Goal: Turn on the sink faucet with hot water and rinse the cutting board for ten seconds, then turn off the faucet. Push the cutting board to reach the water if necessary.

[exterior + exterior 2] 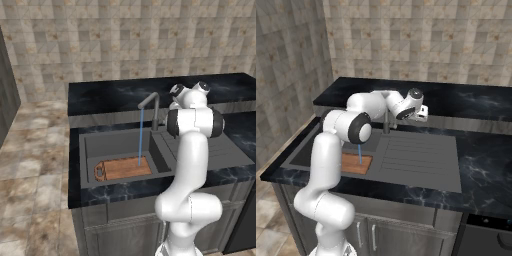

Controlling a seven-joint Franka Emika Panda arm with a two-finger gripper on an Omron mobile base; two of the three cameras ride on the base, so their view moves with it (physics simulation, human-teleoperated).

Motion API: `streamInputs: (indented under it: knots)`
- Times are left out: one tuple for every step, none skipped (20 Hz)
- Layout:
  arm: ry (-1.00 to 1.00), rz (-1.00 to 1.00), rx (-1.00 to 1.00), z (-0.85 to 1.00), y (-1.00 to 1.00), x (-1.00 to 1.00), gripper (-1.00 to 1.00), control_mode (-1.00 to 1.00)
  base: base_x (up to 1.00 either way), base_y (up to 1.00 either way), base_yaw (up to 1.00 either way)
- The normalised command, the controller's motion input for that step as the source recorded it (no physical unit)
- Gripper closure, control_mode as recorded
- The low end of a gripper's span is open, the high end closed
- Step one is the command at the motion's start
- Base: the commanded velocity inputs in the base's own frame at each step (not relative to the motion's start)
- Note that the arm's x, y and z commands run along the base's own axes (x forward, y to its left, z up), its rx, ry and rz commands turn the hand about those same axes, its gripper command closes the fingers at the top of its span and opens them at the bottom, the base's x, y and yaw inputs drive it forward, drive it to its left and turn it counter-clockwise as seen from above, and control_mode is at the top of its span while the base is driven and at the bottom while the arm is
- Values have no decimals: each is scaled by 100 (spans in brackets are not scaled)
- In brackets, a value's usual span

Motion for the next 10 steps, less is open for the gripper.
streamInputs:
  knots:
    - [0,0,0,0,0,0,-100,-100,0,0,0]
    - [0,0,0,0,0,0,-100,-100,0,0,0]
    - [0,0,0,0,0,0,-100,-100,0,0,0]
    - [0,0,0,0,0,0,-100,-100,0,0,0]
    - [0,0,0,0,0,0,-100,-100,0,0,0]
    - [0,0,0,0,0,0,-100,-100,0,0,0]
    - [0,0,0,0,0,0,-100,-100,0,0,0]
    - [0,0,0,0,0,0,-100,-100,0,0,0]
    - [0,0,0,0,0,0,-100,-100,0,0,0]
    - [0,0,0,0,0,0,-100,-100,0,0,0]
